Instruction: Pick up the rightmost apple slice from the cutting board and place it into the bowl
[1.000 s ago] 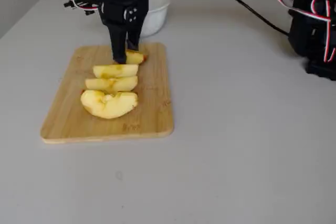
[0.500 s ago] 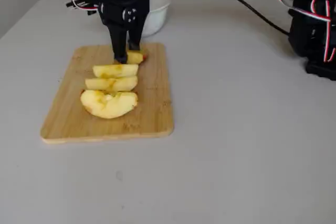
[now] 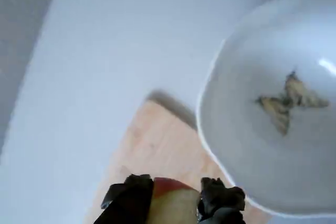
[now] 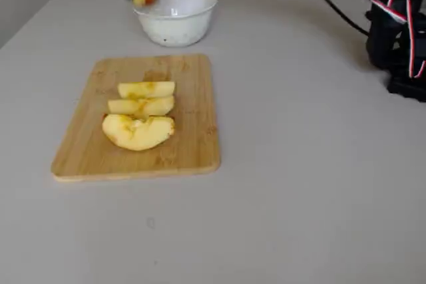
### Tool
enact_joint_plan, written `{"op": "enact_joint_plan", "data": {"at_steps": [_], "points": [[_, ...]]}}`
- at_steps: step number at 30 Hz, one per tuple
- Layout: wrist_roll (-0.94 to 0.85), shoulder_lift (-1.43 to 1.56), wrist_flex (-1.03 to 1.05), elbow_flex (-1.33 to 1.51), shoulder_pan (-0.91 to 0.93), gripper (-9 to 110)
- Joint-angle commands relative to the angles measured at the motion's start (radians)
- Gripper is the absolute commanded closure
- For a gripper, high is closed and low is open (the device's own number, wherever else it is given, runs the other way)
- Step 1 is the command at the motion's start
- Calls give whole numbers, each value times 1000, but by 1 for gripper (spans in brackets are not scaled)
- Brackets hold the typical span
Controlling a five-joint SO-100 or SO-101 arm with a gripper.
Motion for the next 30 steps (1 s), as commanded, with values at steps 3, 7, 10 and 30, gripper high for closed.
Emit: {"op": "enact_joint_plan", "data": {"at_steps": [3,7,10,30], "points": [[63,94,-74,-64,192,102],[43,17,-94,-64,239,100],[32,-37,-91,-64,253,93],[114,121,91,-140,149,57]]}}
